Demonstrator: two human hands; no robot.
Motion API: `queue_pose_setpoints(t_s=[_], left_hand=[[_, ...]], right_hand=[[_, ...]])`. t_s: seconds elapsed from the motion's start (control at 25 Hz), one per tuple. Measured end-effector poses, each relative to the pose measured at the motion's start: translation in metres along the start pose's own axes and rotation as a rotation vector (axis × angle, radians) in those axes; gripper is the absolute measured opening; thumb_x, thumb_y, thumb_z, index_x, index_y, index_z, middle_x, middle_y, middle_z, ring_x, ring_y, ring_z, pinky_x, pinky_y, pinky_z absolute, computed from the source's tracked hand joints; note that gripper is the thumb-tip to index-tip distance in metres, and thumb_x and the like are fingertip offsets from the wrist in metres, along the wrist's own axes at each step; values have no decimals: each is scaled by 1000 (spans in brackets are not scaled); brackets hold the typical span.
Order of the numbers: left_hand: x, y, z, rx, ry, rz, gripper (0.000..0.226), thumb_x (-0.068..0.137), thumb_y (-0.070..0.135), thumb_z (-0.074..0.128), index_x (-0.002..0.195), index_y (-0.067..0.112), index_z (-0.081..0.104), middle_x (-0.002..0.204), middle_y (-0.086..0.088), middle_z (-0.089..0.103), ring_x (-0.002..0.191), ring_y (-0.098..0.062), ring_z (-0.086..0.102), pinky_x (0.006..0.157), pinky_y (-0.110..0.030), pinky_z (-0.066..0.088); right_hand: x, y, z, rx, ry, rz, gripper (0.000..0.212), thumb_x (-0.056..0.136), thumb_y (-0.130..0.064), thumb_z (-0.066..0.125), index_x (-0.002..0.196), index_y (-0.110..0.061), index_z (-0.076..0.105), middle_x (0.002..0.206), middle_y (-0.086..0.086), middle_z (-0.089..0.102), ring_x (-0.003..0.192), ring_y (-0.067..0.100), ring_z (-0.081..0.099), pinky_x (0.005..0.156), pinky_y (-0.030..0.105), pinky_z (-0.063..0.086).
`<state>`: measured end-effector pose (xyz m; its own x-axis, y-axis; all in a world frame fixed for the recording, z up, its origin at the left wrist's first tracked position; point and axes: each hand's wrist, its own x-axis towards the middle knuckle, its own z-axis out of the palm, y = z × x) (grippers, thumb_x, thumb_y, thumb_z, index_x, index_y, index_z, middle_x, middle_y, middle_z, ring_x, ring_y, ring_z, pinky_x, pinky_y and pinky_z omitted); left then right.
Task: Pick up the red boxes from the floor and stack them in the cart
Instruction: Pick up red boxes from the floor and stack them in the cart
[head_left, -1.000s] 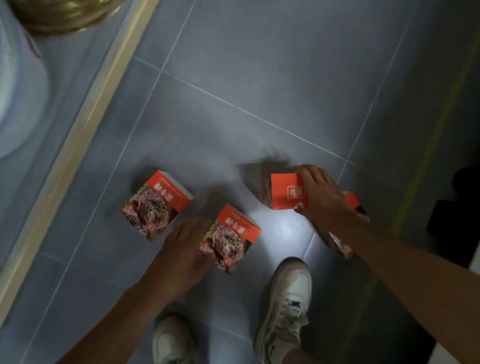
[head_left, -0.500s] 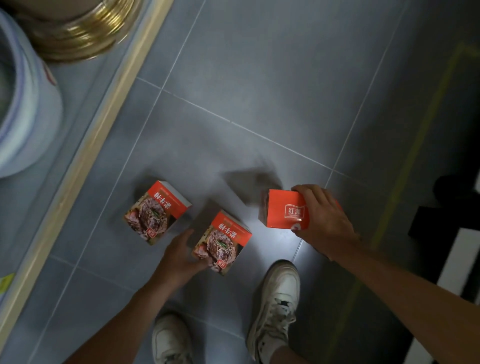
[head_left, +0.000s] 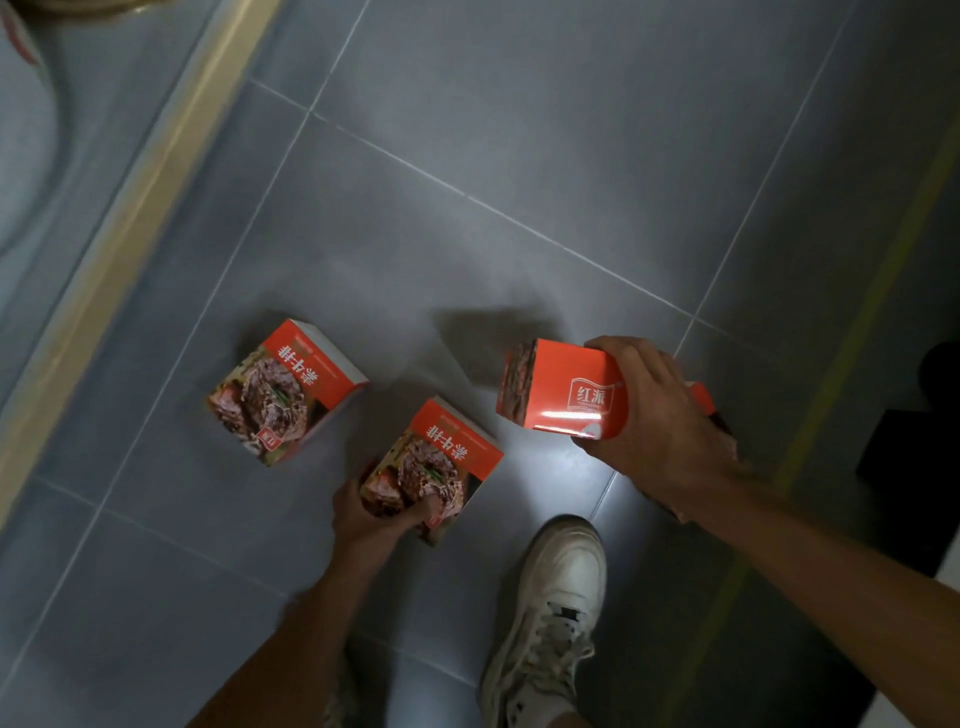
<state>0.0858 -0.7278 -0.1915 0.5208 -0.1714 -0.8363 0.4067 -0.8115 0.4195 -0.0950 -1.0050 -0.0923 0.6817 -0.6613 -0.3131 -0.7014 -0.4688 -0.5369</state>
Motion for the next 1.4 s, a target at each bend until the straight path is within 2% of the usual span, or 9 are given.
queue_pose_setpoints(t_s=[0.12,0.24,0.44,0.64,0.76,0.92,1.04,1.2,1.4], left_hand=[[-13,5,9,-96,63,58,88,47,21,99,125,17,58,127,-4,62,112,-21,62,85,-31,55],[-29,7,19,-203,77,135,90,56,-1,93,134,16,51,129,-5,61,116,-22,62,87,-31,58],[-59,42,9,-125,228,205,111,33,39,97,130,25,46,136,-8,46,120,-24,55,98,-44,53],[-108,100,-47,54,201,163,100,42,24,100,128,17,49,127,-9,42,124,-33,46,99,-50,49],[-162,146,-96,39,197,258,105,34,33,99,125,24,47,123,-5,54,112,-25,58,95,-46,53],[-258,229,-162,63,168,372,97,44,22,99,126,24,47,115,-2,67,92,-18,64,78,-27,48],[-338,295,-213,78,141,515,95,43,26,98,121,38,46,111,6,65,95,-17,64,79,-26,46],[-441,369,-278,82,104,669,95,38,46,89,122,35,47,114,9,64,99,-13,64,80,-27,47],[-556,429,-345,85,132,846,90,51,30,97,120,41,40,113,11,58,94,-10,61,73,-19,45]], right_hand=[[-2,-3,4,13,-16,-4,91,63,-35,95,140,-17,48,134,6,56,120,30,56,99,54,51],[-13,-7,-1,16,-6,-4,90,63,-34,95,138,-17,49,132,5,57,118,30,58,99,52,52],[-33,-33,-33,-22,-13,-7,86,61,-30,93,136,-22,50,130,-2,55,116,26,55,97,39,47],[-51,-80,-92,-18,-29,43,91,63,-39,92,138,-32,41,132,-9,51,121,18,50,97,46,51],[-66,-132,-150,-2,5,57,91,62,-39,93,137,-30,42,131,-9,51,121,15,47,96,43,52],[-92,-211,-239,27,39,77,94,62,-38,95,138,-25,41,131,-4,52,121,17,49,97,40,52],[-116,-275,-318,24,85,85,93,64,-44,93,137,-30,39,130,-6,52,118,15,51,95,39,51],[-151,-357,-415,6,195,43,84,64,-43,89,132,-32,42,125,-10,52,116,16,52,92,38,50],[-196,-442,-499,-10,306,20,91,64,-51,89,138,-25,44,130,-6,55,118,16,53,97,38,51]])
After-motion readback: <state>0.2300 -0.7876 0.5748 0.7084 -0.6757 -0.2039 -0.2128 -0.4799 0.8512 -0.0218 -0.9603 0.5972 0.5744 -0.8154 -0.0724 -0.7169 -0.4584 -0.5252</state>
